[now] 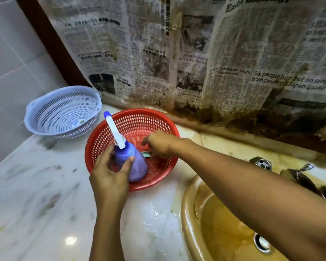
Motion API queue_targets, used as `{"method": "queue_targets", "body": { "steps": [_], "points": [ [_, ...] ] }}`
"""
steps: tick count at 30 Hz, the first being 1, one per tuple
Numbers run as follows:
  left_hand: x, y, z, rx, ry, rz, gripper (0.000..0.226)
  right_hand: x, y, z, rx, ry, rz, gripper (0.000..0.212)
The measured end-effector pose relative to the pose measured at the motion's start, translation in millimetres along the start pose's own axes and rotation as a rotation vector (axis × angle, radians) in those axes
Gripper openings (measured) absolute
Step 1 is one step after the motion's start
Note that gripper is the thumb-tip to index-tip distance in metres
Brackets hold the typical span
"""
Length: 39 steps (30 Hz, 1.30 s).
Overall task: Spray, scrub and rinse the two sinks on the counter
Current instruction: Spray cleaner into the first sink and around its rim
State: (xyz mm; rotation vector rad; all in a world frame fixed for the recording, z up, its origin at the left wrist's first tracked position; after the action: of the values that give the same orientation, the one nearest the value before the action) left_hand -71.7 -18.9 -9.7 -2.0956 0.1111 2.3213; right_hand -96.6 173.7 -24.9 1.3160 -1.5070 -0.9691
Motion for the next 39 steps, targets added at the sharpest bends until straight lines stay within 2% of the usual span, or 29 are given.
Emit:
{"method": "queue_targets", "body": {
  "steps": [3,10,16,21,24,29,34,39],
  "points": [
    [3.0,0.1,4.0,0.081,0.025,-0.038,0.060,2.3,-12.2,13.5,0.047,-0.009,-0.037,0.034],
    [-0.5,1.4,8.4,0.173,0.035,-0.055,0.062,-4.2,-14.3,14.9,0.011,-0.120,0.033,0.027],
    [-2.2,0.2,7.8,0.166,0.051,-0.057,0.063,-11.7,20.2,-4.3,-0.190,-0.206,0.053,0.012],
    [-10.9,-5.2,-7.0,0.048,0.016,-0.177,0.059,-26.8,63.1,-41.9,-0.356,-0.303,0.110,0.014],
    [-29.6,-12.7,-26.0,0.090,-0.041,-0.212,0.060,-41.5,82.1,-90.8,-0.412,-0.373,0.204,0.009],
    [-69.3,-26.9,-63.7,0.204,-0.184,-0.171,0.060,-63.0,91.5,-198.7,-0.506,-0.538,0.492,0.006],
    [-106.4,-22.3,-111.4,0.330,-0.223,-0.189,0.059,-68.9,72.1,-316.7,-0.610,-0.656,0.678,0.001],
    [-120.1,-7.9,-177.3,0.456,-0.153,-0.177,0.055,-63.4,23.9,-424.5,-0.573,-0.738,0.808,0.007]
  ]
}}
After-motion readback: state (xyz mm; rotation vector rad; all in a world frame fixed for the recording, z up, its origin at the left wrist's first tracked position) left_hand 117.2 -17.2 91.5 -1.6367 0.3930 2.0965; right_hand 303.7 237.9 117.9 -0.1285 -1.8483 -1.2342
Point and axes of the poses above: each hand's wrist, its own z-axis towards the middle knuckle, its own y-axis out of the back of the hand, x = y × z, the point moved 5 cm from there along z, towards the middle knuckle, and after that the axes turned 14 degrees about -z, right-handed, at the moved point
